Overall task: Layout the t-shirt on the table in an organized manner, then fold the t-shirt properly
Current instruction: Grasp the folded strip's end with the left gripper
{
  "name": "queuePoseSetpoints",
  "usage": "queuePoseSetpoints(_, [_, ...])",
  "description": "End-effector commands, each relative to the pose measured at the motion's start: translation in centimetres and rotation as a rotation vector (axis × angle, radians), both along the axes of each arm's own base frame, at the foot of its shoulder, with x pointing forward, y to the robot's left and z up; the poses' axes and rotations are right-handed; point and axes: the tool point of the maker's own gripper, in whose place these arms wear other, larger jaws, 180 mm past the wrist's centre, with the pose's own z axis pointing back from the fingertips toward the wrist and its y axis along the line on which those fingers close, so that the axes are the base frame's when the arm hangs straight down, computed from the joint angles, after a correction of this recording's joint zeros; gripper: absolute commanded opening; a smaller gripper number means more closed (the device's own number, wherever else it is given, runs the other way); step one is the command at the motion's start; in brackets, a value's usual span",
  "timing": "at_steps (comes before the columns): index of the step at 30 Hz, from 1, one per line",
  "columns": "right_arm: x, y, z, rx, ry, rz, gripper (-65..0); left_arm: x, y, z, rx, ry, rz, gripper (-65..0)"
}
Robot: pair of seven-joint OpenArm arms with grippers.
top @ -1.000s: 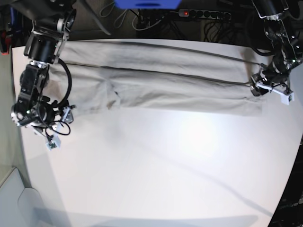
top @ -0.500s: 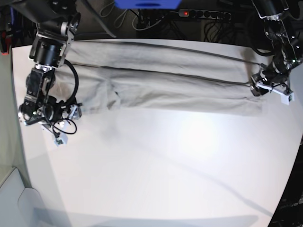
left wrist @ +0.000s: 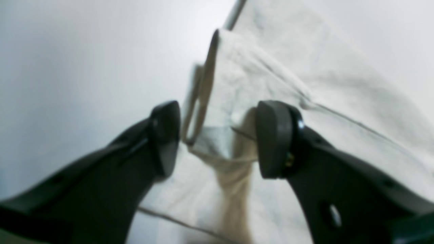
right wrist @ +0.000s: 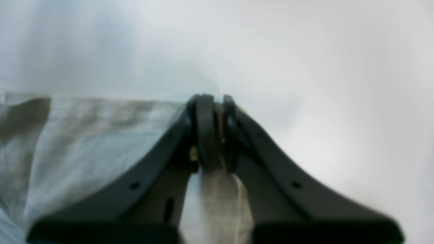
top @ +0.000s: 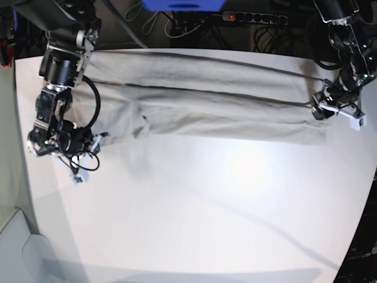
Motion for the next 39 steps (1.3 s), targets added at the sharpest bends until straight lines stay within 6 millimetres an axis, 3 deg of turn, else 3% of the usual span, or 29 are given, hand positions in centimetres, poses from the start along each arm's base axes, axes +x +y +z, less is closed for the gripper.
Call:
queuePoseSetpoints(1, [-0.1,-0.9,0.3,-0.031,0.016,-0.002,-61.8,0.8,0.7,1.3,0.02,-0.04,0.001,-30.2])
queuePoseSetpoints(4, [0.6,-1.4,1.9,-0.058,-0.036,-0.004,-63.1,0.7,0.7,1.2,0.02,-0.038,0.001,-30.2])
queuePoseSetpoints(8, [-0.2,-2.1,4.8,-0.135,-0.133,-0.002,-65.0,0.7,0.7,1.2,0.02,-0.037,0.001,-30.2])
queuePoseSetpoints(12, [-1.2,-1.6,7.2,-0.183,-0.189,0.003,-65.0,0.8,0.7,1.3,0.02,-0.04,0.001,-30.2])
queuePoseSetpoints(16, [-3.7,-2.1,9.6,-0.26,-0.227,-0.008,-65.0,0.9,0.7,1.3,0.02,-0.043,0.001,-30.2])
queuePoseSetpoints(19, [-6.1,-2.7,10.1,-0.279,-0.227,-0.055,-65.0,0.9,0.7,1.3,0.02,-0.043,0.001,-30.2])
queuePoseSetpoints(25, [-9.7,-4.4,8.1,-0.281,-0.151,-0.121,-65.0,0.9,0.7,1.3,0.02,-0.041,0.001,-30.2])
queuePoseSetpoints(35, [-12.0,-3.9,2.2,-0.201,0.032,-0.114,-64.5,0.9,0.8,1.4,0.022,-0.043,0.001,-29.2])
queuePoseSetpoints(37, [-12.4,-3.7,1.4,-0.188,0.058,-0.113,-62.3,0.8,0.8,1.6,0.025,-0.046,-0.002,-25.3])
queuePoseSetpoints(39, [-12.8,-3.5,0.6,-0.177,0.082,-0.111,-55.7,0.9,0.7,1.8,0.028,-0.053,-0.005,-20.0])
